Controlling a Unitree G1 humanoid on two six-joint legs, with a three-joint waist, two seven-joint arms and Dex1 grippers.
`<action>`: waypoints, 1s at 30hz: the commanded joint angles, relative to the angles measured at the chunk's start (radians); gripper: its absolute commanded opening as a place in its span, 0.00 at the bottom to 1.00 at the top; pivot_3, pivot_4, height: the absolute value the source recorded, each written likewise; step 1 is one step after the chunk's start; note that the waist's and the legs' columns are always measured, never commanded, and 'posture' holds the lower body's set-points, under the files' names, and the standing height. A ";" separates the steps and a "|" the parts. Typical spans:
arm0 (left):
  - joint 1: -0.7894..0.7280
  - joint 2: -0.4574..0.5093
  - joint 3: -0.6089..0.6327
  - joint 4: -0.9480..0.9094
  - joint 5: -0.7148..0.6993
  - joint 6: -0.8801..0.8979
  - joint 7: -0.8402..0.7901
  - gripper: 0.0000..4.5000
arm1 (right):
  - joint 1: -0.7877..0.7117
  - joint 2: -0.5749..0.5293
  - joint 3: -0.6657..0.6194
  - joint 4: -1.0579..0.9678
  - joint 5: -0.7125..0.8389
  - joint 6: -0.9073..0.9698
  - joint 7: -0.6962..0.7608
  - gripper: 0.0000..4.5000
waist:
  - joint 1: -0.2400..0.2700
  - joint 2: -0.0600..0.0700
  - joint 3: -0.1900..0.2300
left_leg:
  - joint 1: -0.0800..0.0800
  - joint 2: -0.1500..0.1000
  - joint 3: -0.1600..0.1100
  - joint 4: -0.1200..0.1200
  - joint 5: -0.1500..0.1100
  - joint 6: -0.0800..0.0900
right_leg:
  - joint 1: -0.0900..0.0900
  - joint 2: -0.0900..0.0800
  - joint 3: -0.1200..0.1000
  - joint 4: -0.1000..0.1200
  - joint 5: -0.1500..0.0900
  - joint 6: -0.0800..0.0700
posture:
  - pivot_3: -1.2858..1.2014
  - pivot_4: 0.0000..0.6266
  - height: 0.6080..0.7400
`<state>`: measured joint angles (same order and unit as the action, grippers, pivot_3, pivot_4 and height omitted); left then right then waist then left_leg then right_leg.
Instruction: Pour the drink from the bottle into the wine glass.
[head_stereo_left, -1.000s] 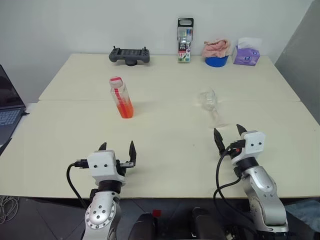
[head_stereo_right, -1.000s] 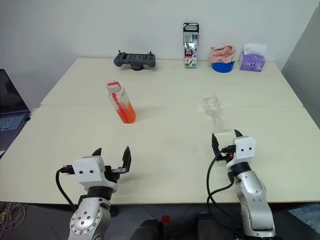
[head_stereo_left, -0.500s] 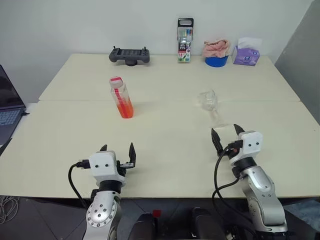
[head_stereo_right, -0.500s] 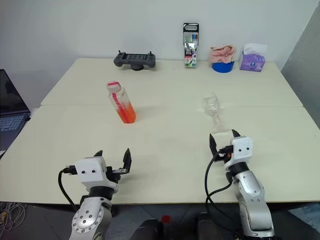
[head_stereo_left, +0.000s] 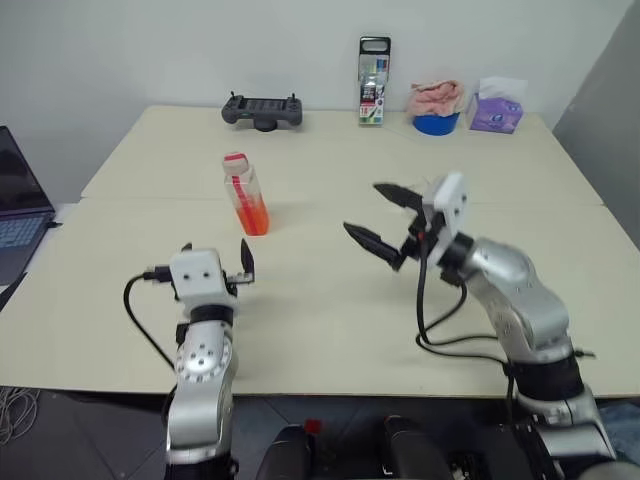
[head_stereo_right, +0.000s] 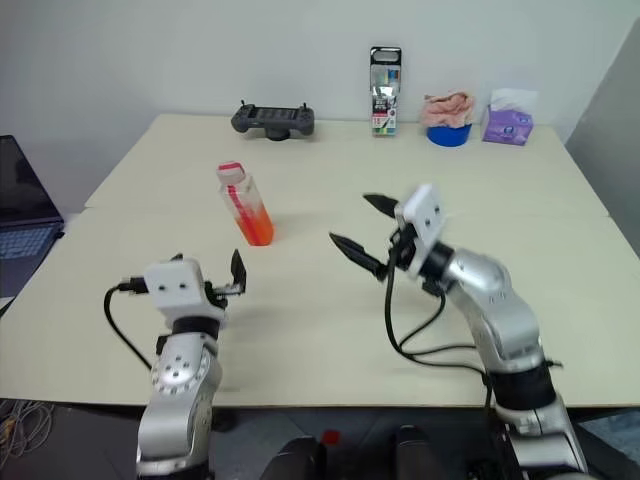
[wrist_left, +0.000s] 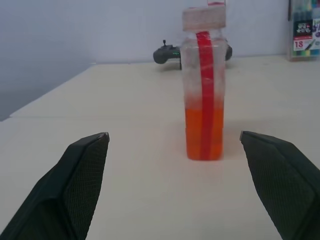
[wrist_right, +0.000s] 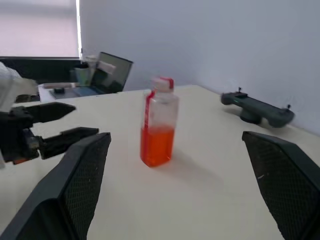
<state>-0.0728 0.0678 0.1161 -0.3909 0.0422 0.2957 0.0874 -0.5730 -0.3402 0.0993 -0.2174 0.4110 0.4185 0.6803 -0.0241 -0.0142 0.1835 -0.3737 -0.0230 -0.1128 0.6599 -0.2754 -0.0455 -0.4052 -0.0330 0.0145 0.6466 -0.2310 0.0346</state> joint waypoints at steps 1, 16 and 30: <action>-0.087 0.018 0.024 0.057 -0.021 0.012 -0.013 0.99 | -0.082 0.014 -0.020 0.098 0.021 -0.018 0.048 1.00 | 0.002 0.000 0.000 | -0.001 -0.001 0.000 0.000 0.000 0.000 | 0.000 -0.001 0.000 0.000 0.000 0.000 | 0.52 0.24 1.00; -0.458 0.114 0.088 0.464 -0.094 -0.036 -0.065 0.99 | -0.116 0.067 -0.033 0.124 0.078 0.026 0.070 1.00 | -0.002 0.000 0.000 | -0.003 -0.001 0.002 0.001 0.000 -0.001 | -0.004 -0.002 0.002 0.001 0.001 0.001 | 0.52 0.24 1.00; -0.638 0.166 0.085 0.763 -0.103 -0.200 -0.100 0.99 | -0.097 0.081 -0.025 0.104 0.072 0.035 0.041 1.00 | -0.003 0.000 0.000 | -0.007 -0.002 0.002 0.001 0.001 -0.001 | -0.008 -0.003 0.002 0.002 0.001 0.002 | 0.52 0.24 1.00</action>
<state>-0.6799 0.2253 0.2022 0.3756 -0.0525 0.1387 0.0018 -0.6745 -0.2647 0.0865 -0.0705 0.4732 0.4504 0.7282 -0.0267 -0.0145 0.1837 -0.3808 -0.0247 -0.1112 0.6609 -0.2748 -0.0469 -0.4142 -0.0360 0.0162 0.6483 -0.2296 0.0364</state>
